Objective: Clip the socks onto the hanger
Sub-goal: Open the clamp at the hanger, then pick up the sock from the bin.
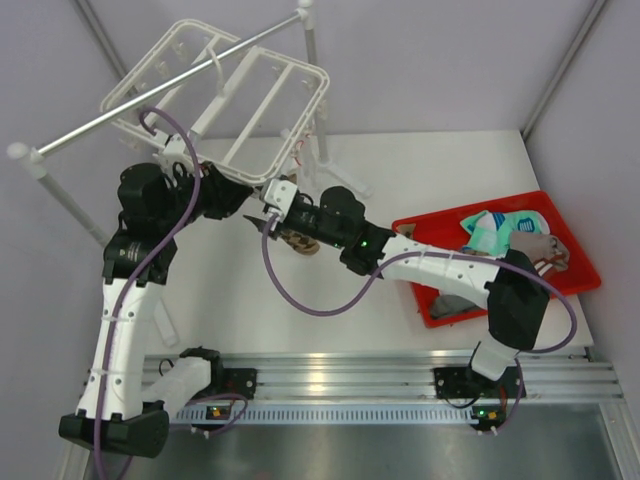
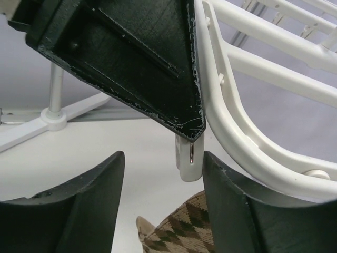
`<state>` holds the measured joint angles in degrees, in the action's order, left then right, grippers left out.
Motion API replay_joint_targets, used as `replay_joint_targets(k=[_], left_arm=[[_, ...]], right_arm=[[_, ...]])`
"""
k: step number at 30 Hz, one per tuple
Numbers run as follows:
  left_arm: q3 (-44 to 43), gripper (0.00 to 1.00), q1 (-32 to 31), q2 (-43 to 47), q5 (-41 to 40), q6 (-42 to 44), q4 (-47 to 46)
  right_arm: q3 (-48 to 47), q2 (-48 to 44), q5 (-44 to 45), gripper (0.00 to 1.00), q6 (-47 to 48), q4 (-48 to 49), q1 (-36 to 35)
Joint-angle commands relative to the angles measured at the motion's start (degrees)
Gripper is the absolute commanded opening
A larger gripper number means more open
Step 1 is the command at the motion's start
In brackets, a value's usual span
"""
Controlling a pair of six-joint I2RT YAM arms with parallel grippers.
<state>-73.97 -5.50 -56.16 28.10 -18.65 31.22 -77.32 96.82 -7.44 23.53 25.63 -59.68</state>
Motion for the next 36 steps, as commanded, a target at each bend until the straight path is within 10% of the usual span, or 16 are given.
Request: replay_joint_targets(k=[1,9,22,36], left_arm=[[0.7,0.0,0.3,0.4,2.1,-3.4,-3.4],[0.8,0.0,0.6,-0.4,6.1,-7.2,-3.3],[-1.8,0.0,1.1,-1.6,7.8,-15.2,-2.8],[0.0,0.0,1.1,-1.2,8.5,-15.5,-5.4]], right_arm=[[-0.6,-4.0,-4.9,0.61,-3.6,-0.9,1.4],[0.3,-7.1,-18.5,0.89,-13.6,-3.7,7.8],[3.6,-12.3,-35.8,0.87,-17.5,-7.0,17.4],[5.9,-24.0,-37.3,1.0,3.7,-56.0,39.5]])
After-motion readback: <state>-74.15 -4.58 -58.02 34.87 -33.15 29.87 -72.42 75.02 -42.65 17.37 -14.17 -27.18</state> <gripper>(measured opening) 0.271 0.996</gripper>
